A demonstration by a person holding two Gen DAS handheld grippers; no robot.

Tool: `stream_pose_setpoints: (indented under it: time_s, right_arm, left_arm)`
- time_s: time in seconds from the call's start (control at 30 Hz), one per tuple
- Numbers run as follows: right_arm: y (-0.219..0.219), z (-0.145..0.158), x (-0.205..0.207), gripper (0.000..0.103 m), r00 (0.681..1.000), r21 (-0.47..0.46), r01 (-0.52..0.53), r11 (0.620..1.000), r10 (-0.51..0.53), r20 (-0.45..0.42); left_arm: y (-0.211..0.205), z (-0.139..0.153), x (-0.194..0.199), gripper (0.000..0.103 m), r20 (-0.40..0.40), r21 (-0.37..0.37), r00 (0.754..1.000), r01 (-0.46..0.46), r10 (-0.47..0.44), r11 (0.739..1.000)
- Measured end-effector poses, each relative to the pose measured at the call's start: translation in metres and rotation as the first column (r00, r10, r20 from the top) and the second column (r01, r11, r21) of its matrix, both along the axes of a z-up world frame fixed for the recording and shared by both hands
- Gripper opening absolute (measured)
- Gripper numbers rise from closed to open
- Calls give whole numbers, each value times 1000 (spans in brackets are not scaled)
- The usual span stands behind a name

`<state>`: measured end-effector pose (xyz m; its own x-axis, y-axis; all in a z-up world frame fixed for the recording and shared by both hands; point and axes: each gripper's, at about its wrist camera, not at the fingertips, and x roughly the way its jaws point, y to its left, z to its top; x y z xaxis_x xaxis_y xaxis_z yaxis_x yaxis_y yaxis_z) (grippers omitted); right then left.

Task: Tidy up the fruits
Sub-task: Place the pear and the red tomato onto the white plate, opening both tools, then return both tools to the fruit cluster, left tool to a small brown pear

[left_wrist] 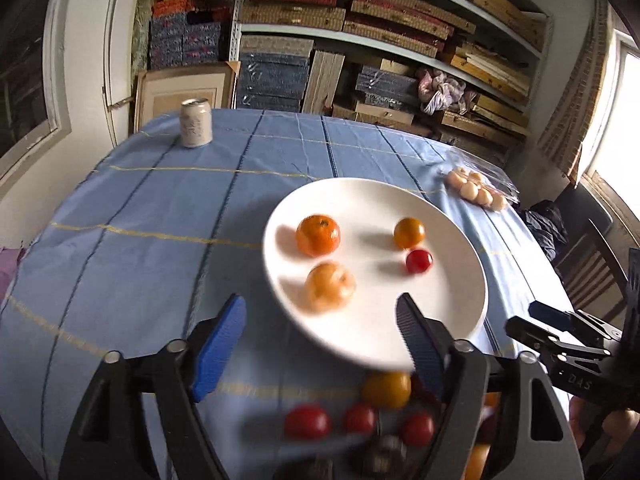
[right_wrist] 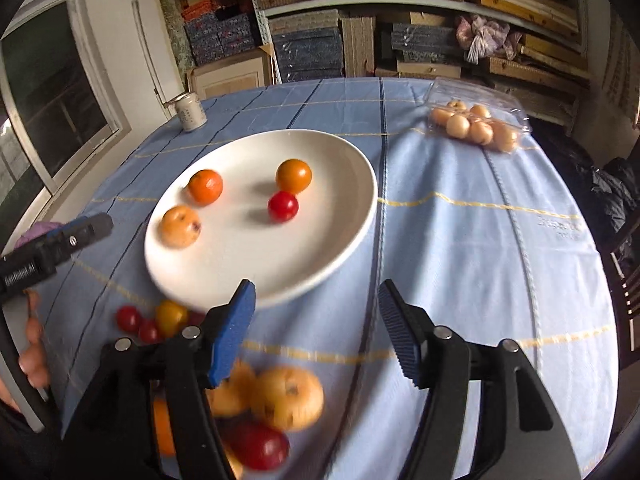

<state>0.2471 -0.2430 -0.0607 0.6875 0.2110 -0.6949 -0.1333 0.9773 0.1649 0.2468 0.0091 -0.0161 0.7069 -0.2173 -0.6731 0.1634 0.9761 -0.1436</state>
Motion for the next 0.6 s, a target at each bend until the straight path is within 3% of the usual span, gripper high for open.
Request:
stream_pose_setpoints:
  time_s: [0.33, 0.5, 0.6]
  right_arm:
    - [16, -24, -115, 66, 996, -80, -41, 996, 47, 81]
    - [44, -32, -155, 73, 984, -169, -80, 982, 105, 143]
    - [50, -30, -168, 73, 980, -177, -79, 981, 109, 165]
  left_arm:
    - [7, -36, -107, 86, 36, 64, 998, 53, -55, 997]
    - [-3, -56, -137, 86, 45, 105, 994, 90, -95, 990]
    - [-14, -66, -146, 86, 39, 137, 993, 107, -113, 985]
